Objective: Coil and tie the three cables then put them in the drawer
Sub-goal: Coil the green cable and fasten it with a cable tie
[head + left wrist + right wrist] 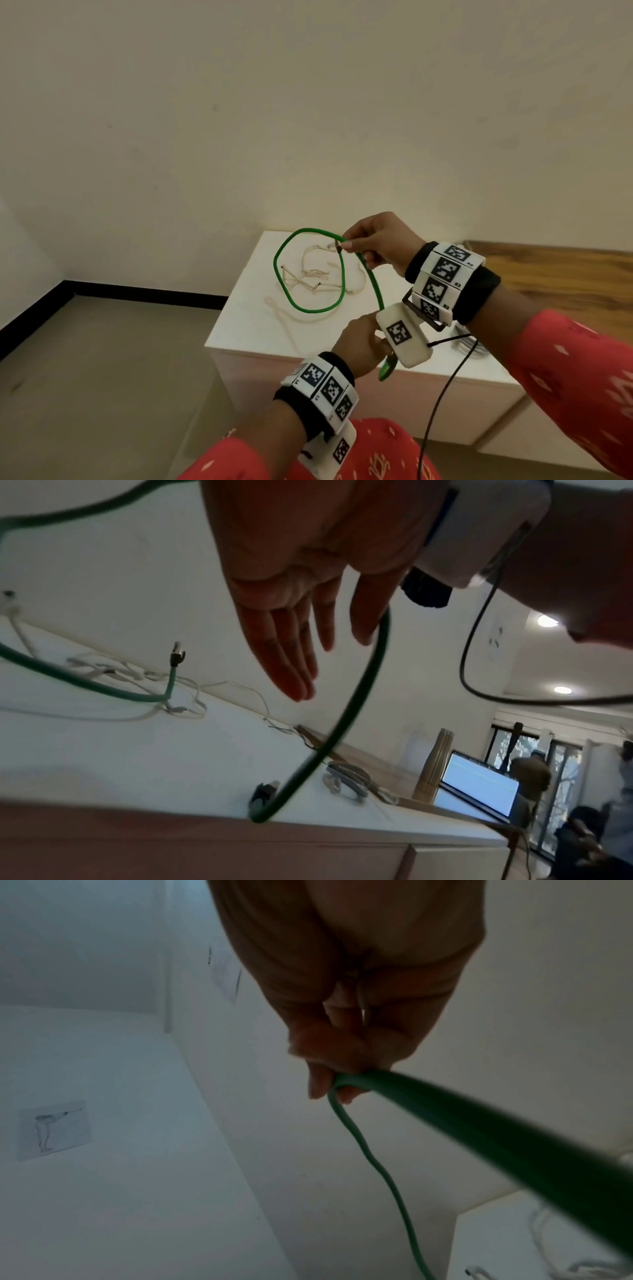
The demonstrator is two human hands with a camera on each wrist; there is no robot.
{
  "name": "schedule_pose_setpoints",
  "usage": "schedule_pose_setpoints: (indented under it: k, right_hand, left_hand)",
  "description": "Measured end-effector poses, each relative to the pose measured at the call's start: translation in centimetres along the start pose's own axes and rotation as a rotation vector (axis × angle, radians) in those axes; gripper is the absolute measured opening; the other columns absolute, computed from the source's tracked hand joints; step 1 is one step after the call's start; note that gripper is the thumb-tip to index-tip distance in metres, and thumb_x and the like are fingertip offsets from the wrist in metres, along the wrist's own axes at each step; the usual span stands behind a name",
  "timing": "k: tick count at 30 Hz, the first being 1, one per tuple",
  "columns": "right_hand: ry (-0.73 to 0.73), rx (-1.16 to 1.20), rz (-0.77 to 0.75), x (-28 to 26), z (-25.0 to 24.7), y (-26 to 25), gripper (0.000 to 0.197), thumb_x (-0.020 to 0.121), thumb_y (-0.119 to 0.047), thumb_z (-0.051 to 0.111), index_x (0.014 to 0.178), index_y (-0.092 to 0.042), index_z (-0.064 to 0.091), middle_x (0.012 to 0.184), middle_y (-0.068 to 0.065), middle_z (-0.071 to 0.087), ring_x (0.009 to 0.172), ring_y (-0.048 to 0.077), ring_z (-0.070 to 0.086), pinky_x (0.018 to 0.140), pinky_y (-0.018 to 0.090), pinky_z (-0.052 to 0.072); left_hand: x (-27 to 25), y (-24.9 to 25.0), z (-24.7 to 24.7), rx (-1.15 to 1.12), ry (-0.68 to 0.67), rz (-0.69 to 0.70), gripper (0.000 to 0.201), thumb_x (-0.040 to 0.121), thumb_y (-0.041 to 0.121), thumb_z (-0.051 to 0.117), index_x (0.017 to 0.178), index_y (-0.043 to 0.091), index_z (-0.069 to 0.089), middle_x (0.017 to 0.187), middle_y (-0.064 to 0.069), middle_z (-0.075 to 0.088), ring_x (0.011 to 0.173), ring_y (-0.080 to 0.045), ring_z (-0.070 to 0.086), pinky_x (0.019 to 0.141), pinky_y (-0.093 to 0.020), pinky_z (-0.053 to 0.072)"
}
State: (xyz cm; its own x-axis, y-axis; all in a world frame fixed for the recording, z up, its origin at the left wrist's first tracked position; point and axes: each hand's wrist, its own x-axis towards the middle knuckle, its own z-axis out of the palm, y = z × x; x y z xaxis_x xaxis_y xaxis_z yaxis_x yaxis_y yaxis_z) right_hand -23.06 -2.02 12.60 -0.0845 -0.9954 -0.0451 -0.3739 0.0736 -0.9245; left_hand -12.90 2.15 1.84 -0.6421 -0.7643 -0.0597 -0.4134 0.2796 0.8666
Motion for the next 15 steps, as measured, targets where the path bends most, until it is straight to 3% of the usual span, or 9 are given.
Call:
schedule_pose_setpoints:
  k: [3, 5, 9, 13, 15]
  right_hand:
    - [-0.015, 0.129, 0.021, -0.4, 0.0, 0.3, 0.009, 0.082, 0.002, 0.062, 0.091, 0.003, 0.063, 0.062, 0.006, 0.052, 0.035, 0.001, 0.046, 0.041, 0.015, 0.046]
    - [-0.037, 0.258, 0.039, -0.6, -0.3, 0.6, 0.014, 0.084, 0.003, 0.058, 0.097, 0.006, 0.061, 0.071, 0.01, 0.057, 0.042, 0.004, 0.055, 0.048, 0.018, 0.053]
    - [-0.044, 0.38, 0.046, -1.5, -1.2, 2.0, 0.019, 0.087, 0.0, 0.055, 0.105, 0.004, 0.058, 0.088, 0.011, 0.065, 0.065, 0.014, 0.068, 0.063, 0.024, 0.059]
    - [0.017, 0.372, 0.041, -3.5, -2.1, 5.1, 0.012, 0.088, -0.002, 0.053, 0.097, -0.004, 0.061, 0.093, 0.008, 0.065, 0.077, 0.018, 0.065, 0.069, 0.024, 0.057]
    - [-0.036, 0.241, 0.04, -4.8, -2.0, 7.5, 0.017, 0.088, 0.003, 0.051, 0.096, -0.007, 0.062, 0.097, 0.008, 0.065, 0.085, 0.016, 0.063, 0.076, 0.023, 0.053]
  left_hand:
    - [-0.5, 0.1, -0.4, -0.193, -0.115, -0.029, 0.029, 0.082, -0.012, 0.038, 0.101, 0.0, 0.057, 0.083, -0.011, 0.06, 0.064, -0.016, 0.061, 0.057, -0.028, 0.05]
    - [-1.0, -0.1, -0.8, -0.312, -0.165, -0.059, 0.029, 0.083, -0.014, 0.036, 0.098, 0.002, 0.054, 0.077, -0.006, 0.061, 0.057, -0.006, 0.064, 0.052, -0.023, 0.052]
    - [-1.5, -0.2, -2.4, -0.495, -0.111, -0.079, 0.03, 0.088, -0.012, 0.032, 0.085, 0.005, 0.057, 0.071, -0.004, 0.067, 0.065, -0.01, 0.068, 0.056, -0.024, 0.058]
    - [-1.4, 0.5, -4.1, -0.671, -0.018, -0.08, 0.026, 0.09, -0.005, 0.034, 0.083, 0.003, 0.057, 0.072, -0.011, 0.067, 0.068, -0.021, 0.068, 0.059, -0.032, 0.059]
    - [-1.4, 0.9, -4.7, -0.736, 0.024, -0.047, 0.021, 0.093, 0.001, 0.038, 0.083, 0.003, 0.057, 0.072, -0.011, 0.067, 0.068, -0.021, 0.069, 0.059, -0.032, 0.059]
